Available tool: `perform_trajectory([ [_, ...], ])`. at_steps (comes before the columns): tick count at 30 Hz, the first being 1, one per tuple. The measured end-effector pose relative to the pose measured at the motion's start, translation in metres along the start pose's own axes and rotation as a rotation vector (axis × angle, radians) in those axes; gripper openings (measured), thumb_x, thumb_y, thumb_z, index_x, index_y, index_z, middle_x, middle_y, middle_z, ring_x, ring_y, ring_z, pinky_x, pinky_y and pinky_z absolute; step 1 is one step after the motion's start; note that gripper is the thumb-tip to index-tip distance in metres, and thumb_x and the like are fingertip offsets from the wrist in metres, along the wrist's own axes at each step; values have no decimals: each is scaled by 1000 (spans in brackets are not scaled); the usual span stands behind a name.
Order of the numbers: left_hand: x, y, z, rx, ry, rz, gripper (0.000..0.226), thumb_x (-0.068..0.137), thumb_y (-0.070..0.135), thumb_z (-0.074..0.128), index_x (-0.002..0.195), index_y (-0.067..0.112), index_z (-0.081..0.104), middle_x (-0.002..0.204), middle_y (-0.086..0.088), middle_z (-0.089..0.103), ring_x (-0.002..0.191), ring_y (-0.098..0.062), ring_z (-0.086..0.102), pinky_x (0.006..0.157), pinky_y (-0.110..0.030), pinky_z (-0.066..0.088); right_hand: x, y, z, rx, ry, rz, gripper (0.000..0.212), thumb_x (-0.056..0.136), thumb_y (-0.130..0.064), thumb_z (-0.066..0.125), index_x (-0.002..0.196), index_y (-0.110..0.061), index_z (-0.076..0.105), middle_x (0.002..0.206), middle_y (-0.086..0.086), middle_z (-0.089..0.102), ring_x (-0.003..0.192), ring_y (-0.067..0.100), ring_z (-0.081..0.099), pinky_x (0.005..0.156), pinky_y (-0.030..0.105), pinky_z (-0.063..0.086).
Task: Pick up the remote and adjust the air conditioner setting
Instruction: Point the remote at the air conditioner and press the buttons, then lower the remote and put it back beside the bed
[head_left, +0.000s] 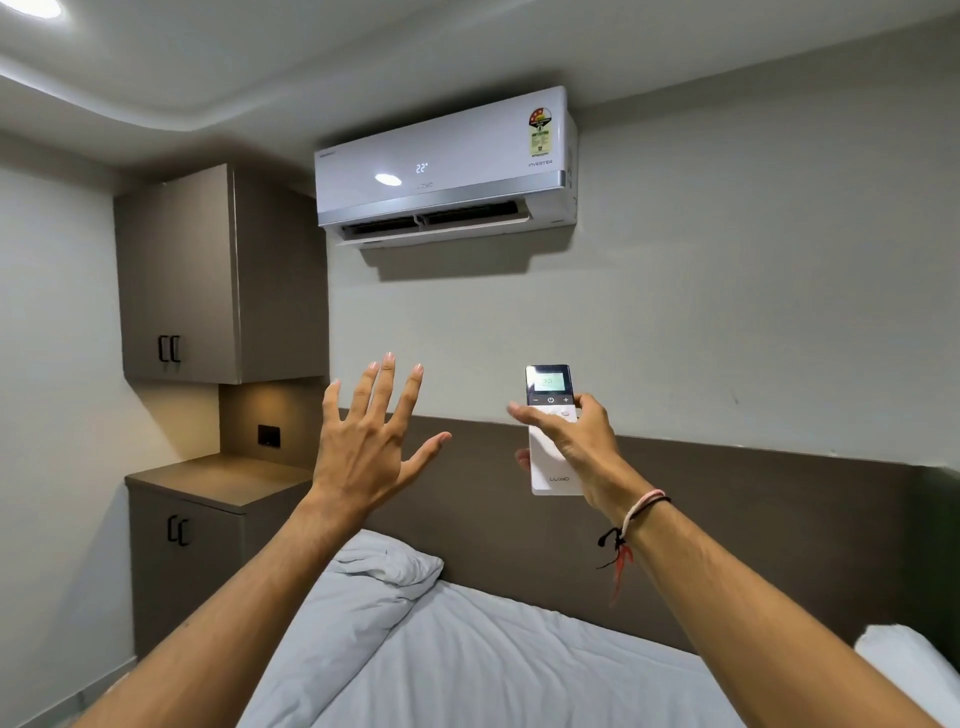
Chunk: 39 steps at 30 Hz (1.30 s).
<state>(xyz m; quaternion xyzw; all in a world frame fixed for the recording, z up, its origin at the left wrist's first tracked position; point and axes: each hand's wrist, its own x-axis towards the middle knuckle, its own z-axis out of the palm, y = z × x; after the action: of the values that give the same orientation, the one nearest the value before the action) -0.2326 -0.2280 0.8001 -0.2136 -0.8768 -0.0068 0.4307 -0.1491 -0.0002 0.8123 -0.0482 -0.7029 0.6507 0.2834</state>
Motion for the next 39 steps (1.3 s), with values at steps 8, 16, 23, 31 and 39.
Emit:
perform_trajectory([
  [8, -9, 52, 21, -110, 2, 99, 88, 93, 75, 22, 161, 20, 30, 167, -19, 31, 152, -35, 37, 117, -67, 32, -13, 30, -35, -344, 238, -123, 21, 70, -25, 80, 84, -19, 66, 82, 5, 75, 77, 30, 73, 64, 35, 62],
  [16, -52, 153, 73, -294, -60, 218, 85, 95, 73, 22, 163, 21, 25, 170, -16, 25, 155, -32, 31, 120, -64, 27, -44, 101, -116, -729, 354, -96, 35, 67, -44, 72, 84, -15, 65, 90, 7, 64, 87, 20, 54, 69, 29, 44],
  [23, -135, 268, 134, -459, -235, 351, 88, 94, 75, 17, 162, 21, 27, 169, -16, 27, 154, -33, 31, 119, -64, 29, -112, 204, -196, -923, 402, 138, 44, 73, -49, 75, 96, -17, 56, 95, 4, 50, 69, 9, 48, 59, 21, 39],
  [31, -291, 372, 216, -560, -411, 430, 85, 97, 75, 11, 164, 22, 17, 173, -14, 15, 160, -30, 15, 123, -63, 21, -227, 348, -270, -1013, 408, 551, 53, 72, -47, 70, 108, -12, 57, 104, 4, 45, 85, 28, 54, 72, 31, 42],
  [39, -475, 441, 300, -540, -592, 546, 81, 102, 70, 19, 164, 18, 16, 171, -18, 17, 158, -33, 18, 122, -65, 26, -355, 521, -314, -1006, 346, 904, 61, 70, -42, 76, 113, -4, 55, 113, 14, 49, 103, 39, 59, 83, 41, 50],
])
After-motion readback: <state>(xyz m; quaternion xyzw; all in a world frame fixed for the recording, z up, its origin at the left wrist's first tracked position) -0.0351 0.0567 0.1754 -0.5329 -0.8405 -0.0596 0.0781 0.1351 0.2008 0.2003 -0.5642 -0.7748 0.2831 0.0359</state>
